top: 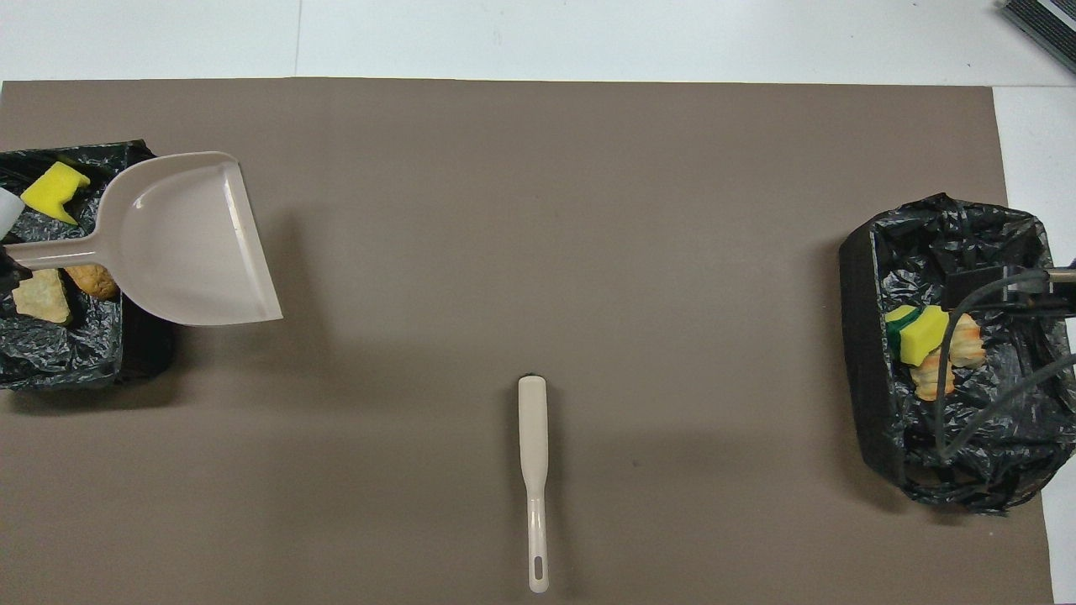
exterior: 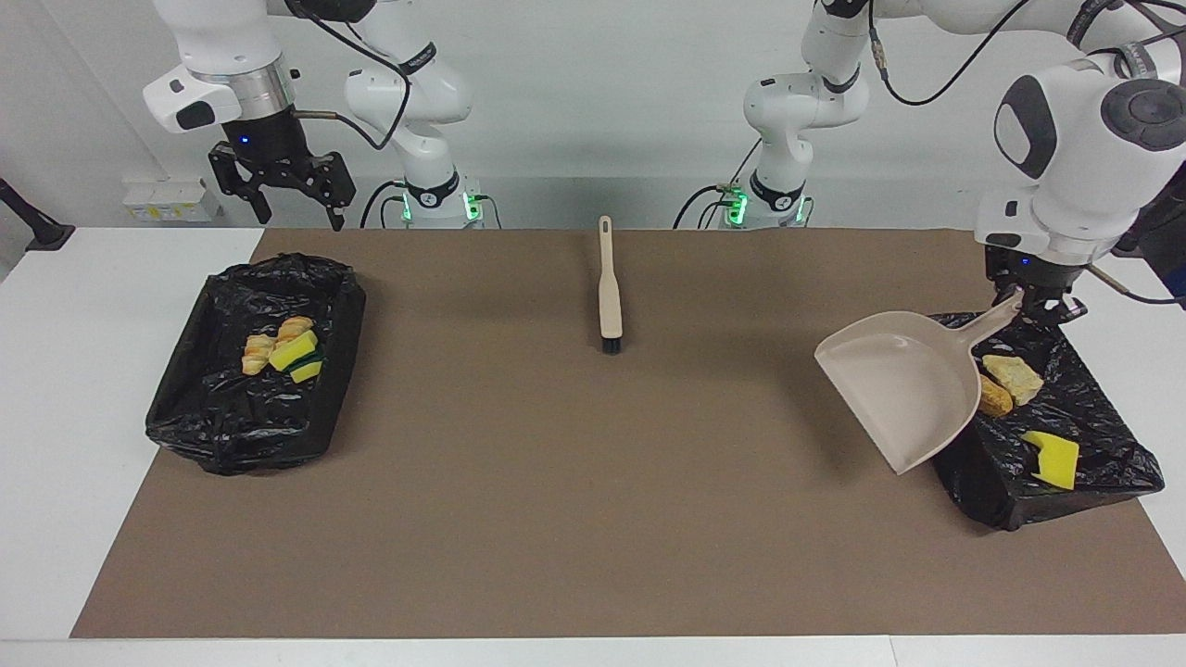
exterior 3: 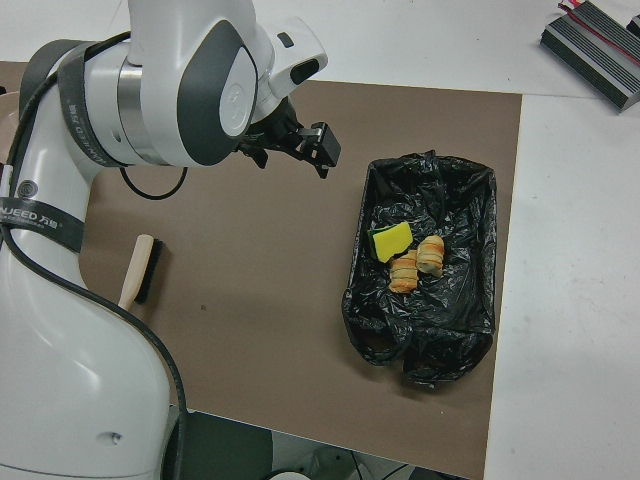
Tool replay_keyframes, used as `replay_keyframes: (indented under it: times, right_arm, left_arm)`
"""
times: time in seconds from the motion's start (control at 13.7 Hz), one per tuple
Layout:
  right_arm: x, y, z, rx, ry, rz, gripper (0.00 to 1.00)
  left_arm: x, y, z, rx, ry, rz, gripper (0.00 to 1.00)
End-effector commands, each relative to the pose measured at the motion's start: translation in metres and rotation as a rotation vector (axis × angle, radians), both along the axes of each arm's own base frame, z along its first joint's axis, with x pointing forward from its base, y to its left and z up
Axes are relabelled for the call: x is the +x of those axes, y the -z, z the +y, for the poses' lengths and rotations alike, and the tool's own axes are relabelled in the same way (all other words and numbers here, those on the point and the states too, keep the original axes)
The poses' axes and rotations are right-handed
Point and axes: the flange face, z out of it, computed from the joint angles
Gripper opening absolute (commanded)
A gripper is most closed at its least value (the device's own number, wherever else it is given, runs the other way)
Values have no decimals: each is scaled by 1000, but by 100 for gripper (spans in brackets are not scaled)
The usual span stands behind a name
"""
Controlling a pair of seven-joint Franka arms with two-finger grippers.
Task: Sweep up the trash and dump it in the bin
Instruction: 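Return the empty dustpan to the table center with the left gripper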
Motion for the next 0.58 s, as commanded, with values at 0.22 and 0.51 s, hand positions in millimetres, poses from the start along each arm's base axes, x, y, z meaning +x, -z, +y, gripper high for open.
replay_keyframes:
  times: [0.22, 0.51]
  right_arm:
    - [-5, 4, -1, 75, 21, 20, 100]
    - [-3, 2, 0, 75, 15, 12, 100]
  left_arm:
    - [-20, 42, -113, -76, -492, -98, 0]
    - [-38, 66, -211, -123, -672, -165, 0]
